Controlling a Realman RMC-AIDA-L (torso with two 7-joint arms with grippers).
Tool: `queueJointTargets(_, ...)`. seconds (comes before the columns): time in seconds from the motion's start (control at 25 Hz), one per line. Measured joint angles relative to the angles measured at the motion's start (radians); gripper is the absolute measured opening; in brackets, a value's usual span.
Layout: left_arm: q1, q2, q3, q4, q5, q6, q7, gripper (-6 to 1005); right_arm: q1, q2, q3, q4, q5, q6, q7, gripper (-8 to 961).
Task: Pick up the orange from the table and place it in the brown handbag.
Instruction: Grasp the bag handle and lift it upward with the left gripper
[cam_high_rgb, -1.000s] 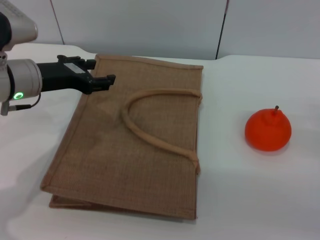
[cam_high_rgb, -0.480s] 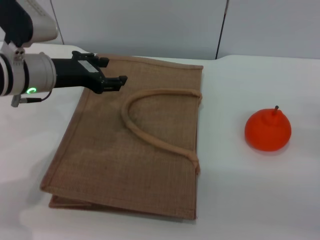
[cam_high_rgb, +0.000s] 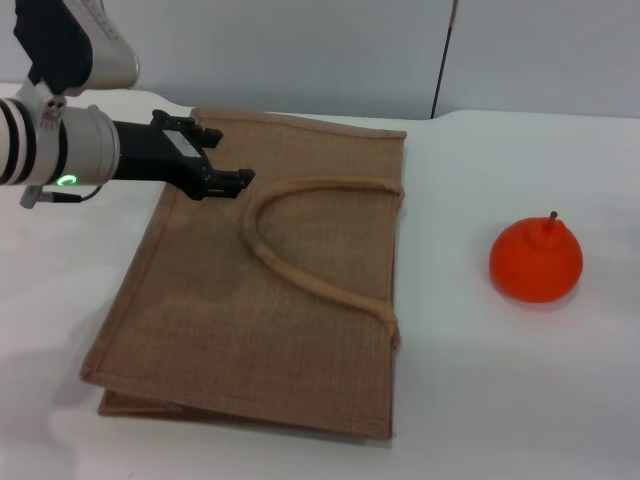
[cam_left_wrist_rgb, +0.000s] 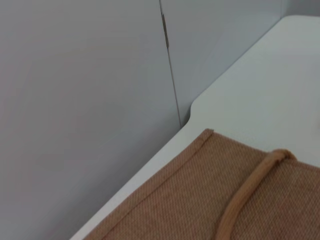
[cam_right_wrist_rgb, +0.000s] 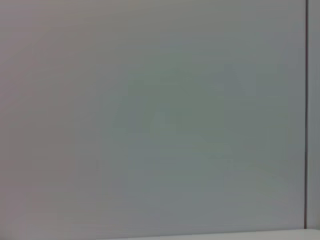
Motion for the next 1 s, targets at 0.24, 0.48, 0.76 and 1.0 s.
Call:
queueJointTargets(0.24,0.000,0.003,-0.001,0.000,0.015,-0.012,-0.009,710,-0.004,0.000,-0.002,0.000,-0.011,0.001,0.001,893)
queueJointTargets(0.48,-0.004,0.006,-0.022,0.006,0.017,-0.034,-0.009,708,-0.007,0.000,-0.002,-0.001,-0.036,0.044,0.021,893)
queueJointTargets(0.76,-0.013,0.002,-0.070,0.005,0.064,-0.055,-0.008,706,-0.008,0.000,-0.004,-0.002,-0.041,0.057,0.024,893)
queueJointTargets(1.0,-0.013,0.000,-0.079,0.001,0.067,-0.054,-0.002,705,-0.016,0.000,-0.030,-0.002,-0.041,0.109,0.024,893)
